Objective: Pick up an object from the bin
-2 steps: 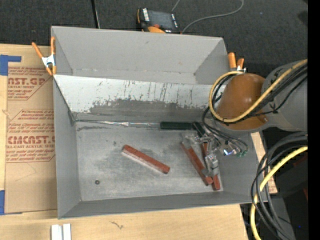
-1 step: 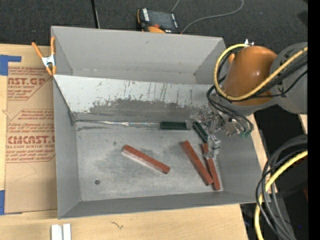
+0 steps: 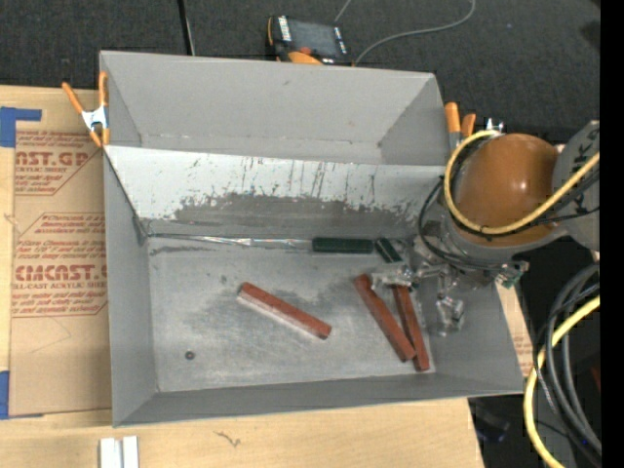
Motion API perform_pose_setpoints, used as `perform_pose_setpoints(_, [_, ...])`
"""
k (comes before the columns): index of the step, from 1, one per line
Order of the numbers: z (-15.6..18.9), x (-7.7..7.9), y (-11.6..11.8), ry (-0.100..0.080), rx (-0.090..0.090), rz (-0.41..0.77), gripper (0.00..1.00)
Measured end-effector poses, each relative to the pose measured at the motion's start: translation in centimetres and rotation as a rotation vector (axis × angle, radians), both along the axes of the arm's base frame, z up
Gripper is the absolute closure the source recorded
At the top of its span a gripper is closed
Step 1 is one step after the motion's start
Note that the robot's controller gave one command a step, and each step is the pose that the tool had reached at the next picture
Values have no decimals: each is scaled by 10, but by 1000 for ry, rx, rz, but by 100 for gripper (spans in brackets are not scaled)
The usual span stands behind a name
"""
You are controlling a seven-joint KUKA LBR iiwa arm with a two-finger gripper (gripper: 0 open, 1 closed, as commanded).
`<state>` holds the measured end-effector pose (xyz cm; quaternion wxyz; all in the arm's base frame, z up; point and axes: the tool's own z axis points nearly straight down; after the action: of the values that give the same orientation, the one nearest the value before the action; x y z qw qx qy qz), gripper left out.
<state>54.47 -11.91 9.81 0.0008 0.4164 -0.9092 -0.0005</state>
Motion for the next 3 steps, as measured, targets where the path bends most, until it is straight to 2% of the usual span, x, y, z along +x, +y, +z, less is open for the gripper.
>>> perform_pose_setpoints(1, [-27,28,3,-7,24,441,0])
perform_pose_setpoints(2, [-27,27,-8,-8,6,440,100])
perform_pose_setpoints(3, [83,-15,2,-8,-1,473,100])
